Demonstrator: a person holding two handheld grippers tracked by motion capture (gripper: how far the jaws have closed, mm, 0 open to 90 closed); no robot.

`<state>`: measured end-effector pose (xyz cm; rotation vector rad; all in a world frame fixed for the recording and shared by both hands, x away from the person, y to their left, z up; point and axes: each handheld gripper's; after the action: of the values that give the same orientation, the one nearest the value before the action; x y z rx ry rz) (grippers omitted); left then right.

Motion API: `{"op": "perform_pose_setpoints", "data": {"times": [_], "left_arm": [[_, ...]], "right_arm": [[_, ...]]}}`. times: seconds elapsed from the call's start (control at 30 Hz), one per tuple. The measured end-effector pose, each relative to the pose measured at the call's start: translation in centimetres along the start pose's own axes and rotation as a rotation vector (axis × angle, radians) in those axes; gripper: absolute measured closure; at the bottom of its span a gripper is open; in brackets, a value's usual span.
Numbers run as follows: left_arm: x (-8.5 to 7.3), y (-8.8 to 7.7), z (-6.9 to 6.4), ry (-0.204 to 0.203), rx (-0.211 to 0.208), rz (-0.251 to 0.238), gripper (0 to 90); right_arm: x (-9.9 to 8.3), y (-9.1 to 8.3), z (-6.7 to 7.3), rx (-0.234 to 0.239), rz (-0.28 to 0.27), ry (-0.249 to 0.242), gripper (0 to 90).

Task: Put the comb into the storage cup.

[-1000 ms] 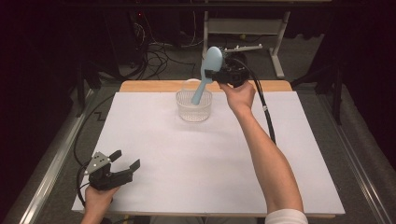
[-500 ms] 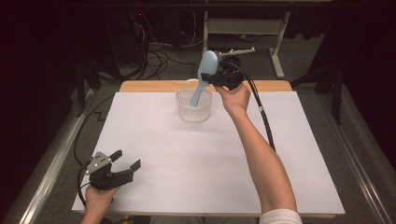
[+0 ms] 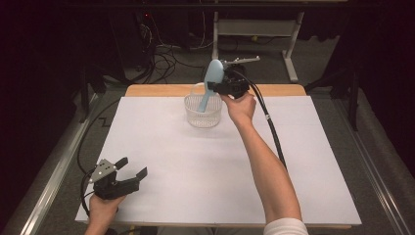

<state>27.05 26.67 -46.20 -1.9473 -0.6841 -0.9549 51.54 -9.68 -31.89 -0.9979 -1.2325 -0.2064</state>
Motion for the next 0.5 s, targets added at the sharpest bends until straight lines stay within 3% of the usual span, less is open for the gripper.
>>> {"op": "perform_pose_setpoints", "data": {"times": [0.5], "left_arm": [[0.0,0.1,0.0,0.0,-0.003,0.002,14.4]], "right_arm": [[-1.3,1.6,0.2,-0.004,0.02,0.017,55.7]]}}
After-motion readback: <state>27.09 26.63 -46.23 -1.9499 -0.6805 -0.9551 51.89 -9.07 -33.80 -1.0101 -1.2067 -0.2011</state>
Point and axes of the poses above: each handheld gripper's, and its own axes: y roughly forward along the jaws, x roughly out of its top, z roughly to its left, and after that the axes turned 13 degrees about -y, right-handed
